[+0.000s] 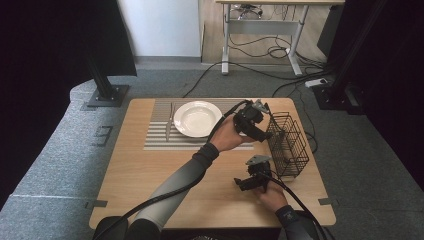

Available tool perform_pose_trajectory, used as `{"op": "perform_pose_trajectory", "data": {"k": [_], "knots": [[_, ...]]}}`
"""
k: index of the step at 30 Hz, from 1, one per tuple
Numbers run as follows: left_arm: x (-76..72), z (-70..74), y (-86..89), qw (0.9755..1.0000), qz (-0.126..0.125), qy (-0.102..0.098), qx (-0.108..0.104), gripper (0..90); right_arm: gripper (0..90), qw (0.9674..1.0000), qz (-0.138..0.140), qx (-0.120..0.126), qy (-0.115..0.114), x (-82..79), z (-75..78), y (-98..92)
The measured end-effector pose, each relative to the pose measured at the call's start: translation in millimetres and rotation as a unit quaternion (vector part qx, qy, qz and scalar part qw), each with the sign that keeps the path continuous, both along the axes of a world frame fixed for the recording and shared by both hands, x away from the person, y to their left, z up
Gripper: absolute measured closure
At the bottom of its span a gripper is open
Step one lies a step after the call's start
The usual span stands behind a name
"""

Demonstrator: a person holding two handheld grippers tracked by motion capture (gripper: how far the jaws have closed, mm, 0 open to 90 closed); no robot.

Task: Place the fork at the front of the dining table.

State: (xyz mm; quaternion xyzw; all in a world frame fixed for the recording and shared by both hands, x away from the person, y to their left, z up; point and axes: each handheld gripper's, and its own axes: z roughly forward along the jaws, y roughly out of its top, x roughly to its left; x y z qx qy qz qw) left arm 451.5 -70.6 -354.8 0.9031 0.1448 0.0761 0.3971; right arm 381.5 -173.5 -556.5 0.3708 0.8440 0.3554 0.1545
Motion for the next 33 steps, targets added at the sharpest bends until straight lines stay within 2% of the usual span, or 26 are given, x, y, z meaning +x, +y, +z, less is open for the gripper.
{"op": "perform_pose_trajectory", "data": {"k": [3, 7, 10, 13, 15, 18, 19, 20, 22, 25, 26, 28, 29, 33], "knots": [[0.8, -5.7, -13.9, 0.9999, -0.008, 0.004, 0.008, 34.3, 0.0, 1.0000, 0.000, 0.000, 0.001, -0.3, 0.1, 0.1], [2.9, -11.1, -22.5, 0.9999, -0.007, 0.010, 0.011, 38.1, 0.0, 1.0000, -0.001, 0.000, 0.002, -0.4, 0.2, 0.2], [4.3, -16.3, -29.5, 0.9997, -0.008, 0.019, 0.013, 44.6, 0.0, 1.0000, 0.000, 0.001, 0.002, -0.5, 0.1, 0.3], [4.9, -21.2, -36.0, 0.9993, -0.012, 0.022, 0.026, 51.6, 0.0, 1.0000, 0.000, 0.001, 0.003, -0.6, 0.2, 0.3], [6.5, -24.4, -41.1, 0.9988, -0.013, 0.032, 0.033, 54.5, 0.0, 1.0000, 0.001, 0.000, 0.002, -0.4, 0.1, 0.1], [8.1, -25.1, -44.1, 0.9984, -0.013, 0.044, 0.032, 58.2, 0.0, 1.0000, 0.001, 0.000, 0.002, -0.4, 0.1, 0.0], [8.8, -25.1, -45.7, 0.9981, -0.012, 0.050, 0.033, 63.7, 0.0, 1.0000, 0.000, 0.000, 0.001, -0.4, 0.1, 0.1], [9.0, -25.1, -47.1, 0.9979, -0.012, 0.054, 0.033, 63.7, 0.0, 1.0000, 0.000, 0.000, 0.001, -0.4, 0.1, 0.1], [8.6, -24.8, -49.3, 0.9976, -0.008, 0.058, 0.036, 71.7, 0.0, 1.0000, 0.001, 0.000, 0.001, -0.3, 0.0, -0.1], [7.1, -23.4, -49.8, 0.9970, -0.015, 0.071, 0.027, 77.3, 0.0, 1.0000, 0.003, 0.000, 0.000, -0.4, 0.0, -0.1], [6.3, -22.6, -49.4, 0.9972, -0.016, 0.069, 0.024, 81.2, 0.0, 1.0000, 0.004, -0.001, 0.000, -0.5, 0.0, -0.2], [5.0, -19.6, -47.5, 0.9968, -0.025, 0.076, 0.009, 86.2, 0.0, 1.0000, 0.002, 0.000, 0.002, -0.8, 0.2, 0.0], [2.4, -14.4, -46.2, 0.9978, -0.025, 0.062, 0.005, 86.7, 0.0, 1.0000, 0.001, 0.000, 0.003, -0.9, 0.2, 0.2], [0.7, -6.8, -42.7, 0.9981, -0.028, 0.054, 0.002, 86.9, 0.0, 1.0000, 0.002, 0.000, 0.002, -0.8, 0.2, 0.2]]}}
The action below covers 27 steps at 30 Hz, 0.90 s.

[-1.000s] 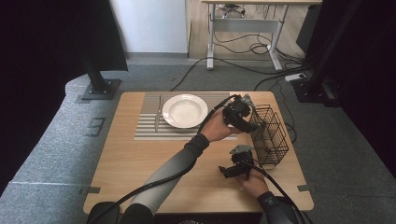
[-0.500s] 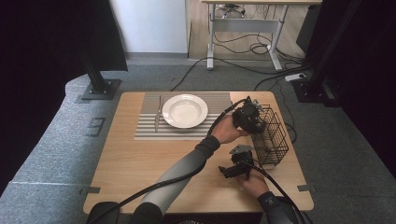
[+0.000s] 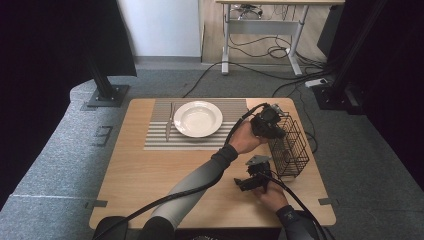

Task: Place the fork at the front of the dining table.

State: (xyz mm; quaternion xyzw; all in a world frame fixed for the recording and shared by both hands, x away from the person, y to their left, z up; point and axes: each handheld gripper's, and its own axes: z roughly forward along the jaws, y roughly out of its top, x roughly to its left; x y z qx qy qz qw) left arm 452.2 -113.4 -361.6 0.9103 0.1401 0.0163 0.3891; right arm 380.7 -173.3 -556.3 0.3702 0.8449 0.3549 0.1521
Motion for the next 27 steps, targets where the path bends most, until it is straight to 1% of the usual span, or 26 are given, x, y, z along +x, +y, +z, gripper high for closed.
{"op": "perform_pose_trajectory", "data": {"k": [3, 10, 13, 20, 23, 27], "knots": [[-1.2, 8.1, 4.9, 0.9999, -0.004, -0.002, -0.012, 87.0, 0.0, 1.0000, 0.001, 0.000, 0.000, 0.1, 0.0, 0.0], [-4.3, 27.1, 18.4, 0.9995, -0.006, -0.016, -0.026, 87.1, 0.0, 1.0000, 0.002, 0.000, -0.002, 0.3, -0.1, -0.1], [-6.8, 37.3, 25.8, 0.9992, -0.006, -0.026, -0.031, 87.1, 0.0, 1.0000, -0.001, 0.001, -0.002, 0.2, -0.2, 0.2], [-16.6, 62.9, 48.0, 0.9977, -0.003, -0.050, -0.046, 87.1, 0.0, 1.0000, -0.001, 0.001, -0.001, 0.0, -0.1, 0.2], [-20.3, 74.1, 60.2, 0.9969, 0.002, -0.058, -0.053, 87.1, 0.0, 1.0000, 0.000, 0.001, -0.001, 0.1, -0.2, 0.1], [-23.0, 84.9, 76.7, 0.9959, 0.010, -0.068, -0.059, 87.1, 0.0, 1.0000, 0.000, 0.001, -0.001, 0.1, -0.2, 0.1]]}}
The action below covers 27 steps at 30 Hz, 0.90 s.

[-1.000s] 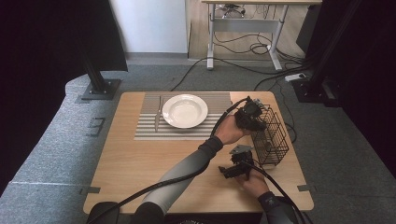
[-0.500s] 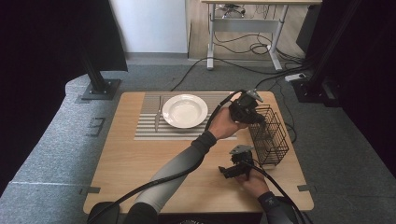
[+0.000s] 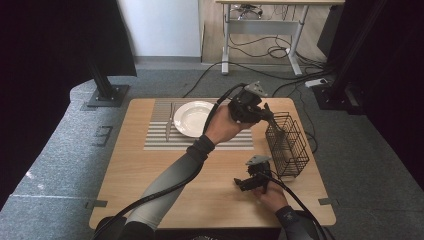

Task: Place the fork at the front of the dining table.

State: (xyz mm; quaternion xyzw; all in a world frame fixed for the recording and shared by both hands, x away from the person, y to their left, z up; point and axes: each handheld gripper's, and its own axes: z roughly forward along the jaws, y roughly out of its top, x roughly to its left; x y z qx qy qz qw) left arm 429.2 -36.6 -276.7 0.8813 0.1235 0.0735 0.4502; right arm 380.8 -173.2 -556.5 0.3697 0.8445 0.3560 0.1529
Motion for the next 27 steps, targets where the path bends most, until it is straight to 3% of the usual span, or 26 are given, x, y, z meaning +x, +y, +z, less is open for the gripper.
{"op": "perform_pose_trajectory", "data": {"k": [7, 15, 20, 27], "knots": [[-1.1, 6.8, 29.2, 0.9998, 0.019, -0.005, 0.000, 87.1, 0.0, 1.0000, -0.001, -0.001, 0.001, -0.1, 0.1, 0.0], [-1.2, 1.4, 60.9, 0.9991, 0.042, -0.002, 0.008, 87.1, 0.0, 1.0000, 0.000, 0.000, 0.000, 0.1, 0.0, 0.0], [1.2, -11.7, 79.7, 0.9983, 0.054, 0.009, 0.017, 87.1, 0.0, 1.0000, 0.001, -0.001, 0.001, 0.3, 0.2, 0.0], [6.0, -40.9, 95.2, 0.9970, 0.063, 0.037, 0.025, 87.1, 0.0, 1.0000, 0.007, 0.000, -0.001, 1.3, 0.0, 0.6]]}}
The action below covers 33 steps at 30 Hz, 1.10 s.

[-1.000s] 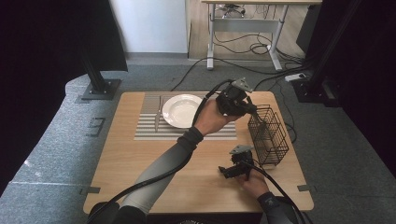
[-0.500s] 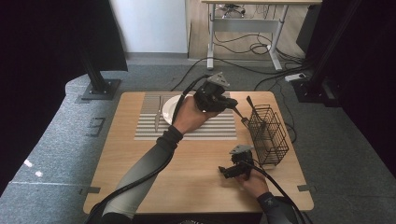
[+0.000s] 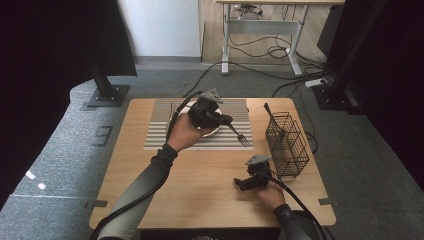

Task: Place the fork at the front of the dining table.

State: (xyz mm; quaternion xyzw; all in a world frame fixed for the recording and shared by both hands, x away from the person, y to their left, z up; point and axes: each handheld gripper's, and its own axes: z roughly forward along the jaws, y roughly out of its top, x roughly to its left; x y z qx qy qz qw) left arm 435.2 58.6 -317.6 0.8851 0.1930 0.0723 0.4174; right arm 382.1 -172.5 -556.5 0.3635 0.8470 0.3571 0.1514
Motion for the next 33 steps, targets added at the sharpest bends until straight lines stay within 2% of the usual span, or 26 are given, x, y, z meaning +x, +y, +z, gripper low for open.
{"op": "perform_pose_trajectory", "data": {"k": [4, 8, 10, 14, 16, 19, 21, 22, 23, 24, 25, 27, 28, 29, 33], "knots": [[2.2, -18.1, 5.2, 0.9998, 0.003, 0.020, -0.004, 87.1, 0.3, 1.0000, 0.001, 0.001, 0.001, -0.3, 0.3, 0.0], [3.7, -32.2, 9.7, 0.9994, 0.005, 0.035, -0.006, 87.1, 13.1, 0.9999, 0.011, 0.000, 0.001, -1.5, 4.1, -1.0], [4.1, -38.2, 11.7, 0.9991, 0.007, 0.041, -0.006, 87.1, 13.7, 1.0000, 0.004, -0.002, 0.001, -2.0, 6.0, -1.5], [3.4, -48.0, 14.7, 0.9986, 0.008, 0.052, -0.002, 87.1, 17.7, 0.9999, -0.004, 0.000, -0.015, -2.3, 13.4, -5.0], [2.9, -50.8, 15.4, 0.9984, 0.008, 0.056, 0.000, 87.1, 21.9, 0.9994, -0.002, 0.007, -0.032, -1.1, 24.9, -4.4], [1.4, -53.1, 15.4, 0.9984, 0.008, 0.056, 0.005, 87.1, 26.5, 0.9990, 0.000, 0.013, -0.042, 0.2, 31.3, -2.8], [1.0, -53.9, 15.5, 0.9983, 0.007, 0.058, 0.007, 87.1, 29.1, 0.9986, 0.003, 0.027, -0.045, 2.5, 38.5, -1.0], [0.9, -54.3, 15.3, 0.9983, 0.007, 0.058, 0.007, 87.1, 34.8, 0.9979, 0.009, 0.040, -0.050, 4.9, 46.7, 1.5], [0.8, -54.6, 15.1, 0.9982, 0.007, 0.059, 0.008, 87.1, 34.8, 0.9979, 0.009, 0.040, -0.050, 4.9, 46.7, 1.5], [0.7, -55.0, 14.8, 0.9982, 0.007, 0.059, 0.009, 87.1, 39.5, 0.9971, 0.017, 0.050, -0.054, 6.8, 53.1, 3.7], [0.7, -55.3, 14.3, 0.9982, 0.007, 0.059, 0.010, 87.1, 39.5, 0.9971, 0.017, 0.050, -0.054, 6.8, 53.1, 3.7], [0.6, -56.3, 13.0, 0.9981, 0.006, 0.060, 0.012, 87.1, 46.1, 0.9962, 0.030, 0.056, -0.060, 9.1, 60.6, 7.2], [0.6, -56.8, 12.3, 0.9981, 0.005, 0.061, 0.012, 87.1, 50.3, 0.9956, 0.040, 0.053, -0.066, 11.5, 67.2, 12.0], [0.6, -57.3, 11.4, 0.9980, 0.003, 0.062, 0.013, 87.1, 50.3, 0.9956, 0.040, 0.053, -0.066, 11.5, 67.2, 12.0], [0.5, -59.0, 7.8, 0.9978, -0.001, 0.064, 0.017, 87.1, 59.6, 0.9945, 0.056, 0.041, -0.079, 15.9, 76.2, 24.9]]}}
